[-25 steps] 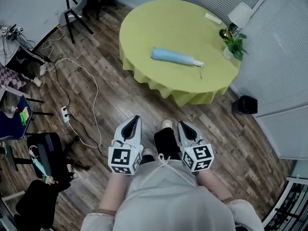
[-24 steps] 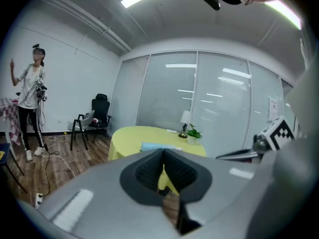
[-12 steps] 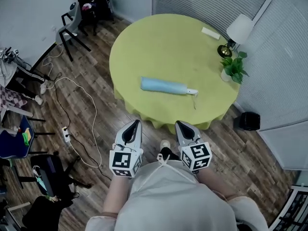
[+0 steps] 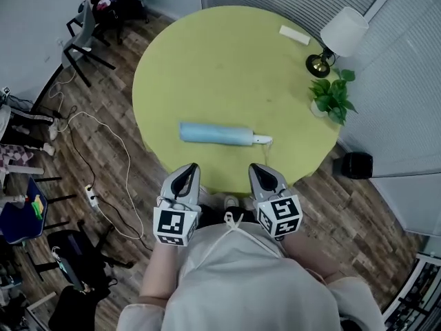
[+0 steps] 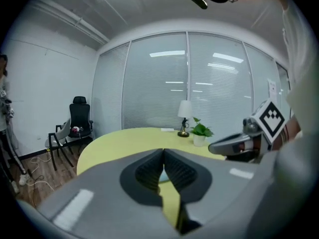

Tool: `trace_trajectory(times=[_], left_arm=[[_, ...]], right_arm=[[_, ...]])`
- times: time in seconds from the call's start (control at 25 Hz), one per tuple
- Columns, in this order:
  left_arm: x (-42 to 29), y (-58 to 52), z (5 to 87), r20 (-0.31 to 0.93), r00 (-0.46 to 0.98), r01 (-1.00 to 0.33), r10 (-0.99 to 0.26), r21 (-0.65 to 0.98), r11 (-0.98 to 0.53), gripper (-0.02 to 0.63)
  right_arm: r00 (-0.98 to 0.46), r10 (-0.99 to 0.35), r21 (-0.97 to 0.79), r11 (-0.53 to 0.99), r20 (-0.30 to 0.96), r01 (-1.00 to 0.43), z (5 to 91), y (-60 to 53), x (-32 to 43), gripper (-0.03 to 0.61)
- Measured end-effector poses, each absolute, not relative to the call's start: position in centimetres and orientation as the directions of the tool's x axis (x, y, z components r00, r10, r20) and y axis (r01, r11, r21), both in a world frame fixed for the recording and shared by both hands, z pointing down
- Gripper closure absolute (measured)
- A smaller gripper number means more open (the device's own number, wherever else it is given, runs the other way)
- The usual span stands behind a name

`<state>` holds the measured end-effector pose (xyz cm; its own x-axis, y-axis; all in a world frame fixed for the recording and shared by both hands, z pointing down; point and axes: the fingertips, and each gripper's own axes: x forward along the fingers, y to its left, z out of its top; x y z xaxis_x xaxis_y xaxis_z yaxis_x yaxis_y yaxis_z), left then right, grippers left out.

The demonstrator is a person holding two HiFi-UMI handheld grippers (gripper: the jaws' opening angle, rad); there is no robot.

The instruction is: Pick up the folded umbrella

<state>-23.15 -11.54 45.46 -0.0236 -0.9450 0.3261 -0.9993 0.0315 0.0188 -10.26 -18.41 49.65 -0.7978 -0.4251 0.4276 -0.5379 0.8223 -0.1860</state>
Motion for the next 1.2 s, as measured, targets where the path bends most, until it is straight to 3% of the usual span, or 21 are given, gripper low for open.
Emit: trace_trajectory(times=[0.36,0.72,0.96,1.08,1.2], left_arm=[[-24.9,-19.3,50.0,0.418,0.143,-0.986,-0.897,-0.015,-0.164,0.607],[-26.1,-24.3,56.6,0.649,0.319,-0.878,-0.691,-0.072,-0.474,0.606],[-24.9,-25.7,60.9,0.785,0.388,-0.717,-0.483,-0.072,-0.693,0.385],[-24.2,-26.0,63.1,0.833,0.385,-0.637,-0.398,-0.072,-0.768,0.308],[-23.7,-26.5,64.6,0.851,0.379,-0.592,-0.363,-0.079,-0.802,0.28]], right_arm=[[-0.712,-0.508,-0.175,0.741,0.485,-0.648,52.5,-23.3,-11.8,0.578],[-0.64,-0.574,-0.193,0.649,0.51,-0.736,53.8,-26.1,-14.3,0.578],[-0.602,-0.583,-0.192,0.613,0.546,-0.767,55.7,-26.5,-14.8,0.578],[-0.581,-0.588,-0.187,0.594,0.562,-0.782,56.9,-26.7,-14.5,0.578],[-0.565,-0.593,-0.198,0.569,0.573,-0.798,57.6,-26.9,-14.1,0.578]])
